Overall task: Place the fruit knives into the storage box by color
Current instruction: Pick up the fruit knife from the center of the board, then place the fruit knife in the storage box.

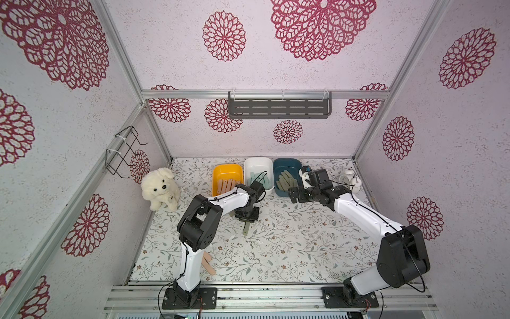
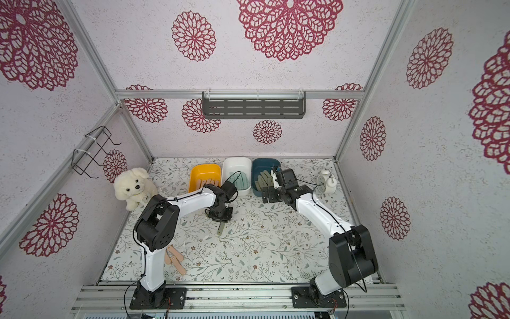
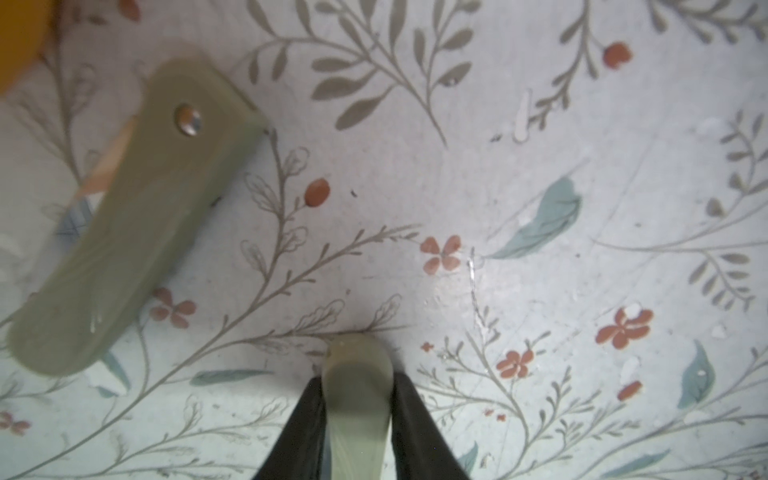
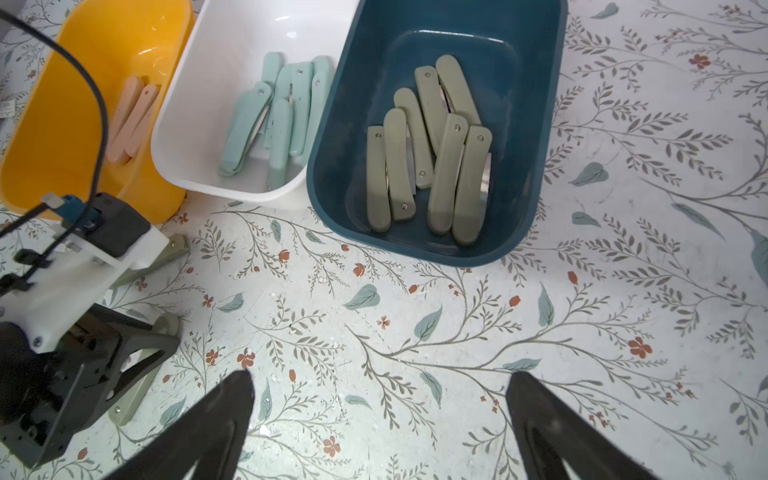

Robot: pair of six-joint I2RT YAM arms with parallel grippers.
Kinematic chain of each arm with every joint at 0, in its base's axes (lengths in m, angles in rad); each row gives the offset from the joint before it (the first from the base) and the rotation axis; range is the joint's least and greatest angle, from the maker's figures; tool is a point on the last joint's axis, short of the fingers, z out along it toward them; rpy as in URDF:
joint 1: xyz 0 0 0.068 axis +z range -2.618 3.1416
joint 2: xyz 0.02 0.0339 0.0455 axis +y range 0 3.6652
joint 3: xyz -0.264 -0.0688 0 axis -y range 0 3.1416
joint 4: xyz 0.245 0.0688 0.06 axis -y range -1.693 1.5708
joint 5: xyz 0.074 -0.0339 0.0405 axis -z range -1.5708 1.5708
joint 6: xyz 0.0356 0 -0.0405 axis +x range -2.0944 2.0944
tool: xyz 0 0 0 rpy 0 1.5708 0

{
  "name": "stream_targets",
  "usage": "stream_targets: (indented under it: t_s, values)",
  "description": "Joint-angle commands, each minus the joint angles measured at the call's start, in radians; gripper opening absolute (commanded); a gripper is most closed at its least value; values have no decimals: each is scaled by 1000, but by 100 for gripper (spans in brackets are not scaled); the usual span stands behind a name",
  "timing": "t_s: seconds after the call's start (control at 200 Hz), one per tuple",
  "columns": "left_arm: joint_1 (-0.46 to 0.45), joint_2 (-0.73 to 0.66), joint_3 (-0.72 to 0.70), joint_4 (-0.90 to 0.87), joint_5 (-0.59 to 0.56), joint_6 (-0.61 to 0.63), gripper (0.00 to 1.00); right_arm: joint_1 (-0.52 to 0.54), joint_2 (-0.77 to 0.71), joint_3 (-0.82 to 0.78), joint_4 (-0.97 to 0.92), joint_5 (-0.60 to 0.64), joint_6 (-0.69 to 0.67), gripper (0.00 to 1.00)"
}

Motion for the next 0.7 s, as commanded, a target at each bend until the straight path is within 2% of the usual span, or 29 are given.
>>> stream_targets:
  t_s: [0.0,0.065,0.14,0.35,0.49,0.695]
  values:
    - [10,49,-67,22,-21,0,25,-8,-47,-2,14,-2,24,99]
    - [5,19,-51,-6,-28,-9,24,-11,-46,-6,25,-1,32,99]
    - [-13,-11,9,-56,-63,-12,18,-11,-52,-16,33,7,40,99]
    - [-68,-16,275,-121,-117,-21,15,-49,-133,-135,86,38,85,99]
    - [-98,97,550,-117,-156,16,15,-110,-216,-232,135,46,124,99]
    - [-100,374,1042,-99,-167,73,14,-164,-289,-319,190,30,153,99]
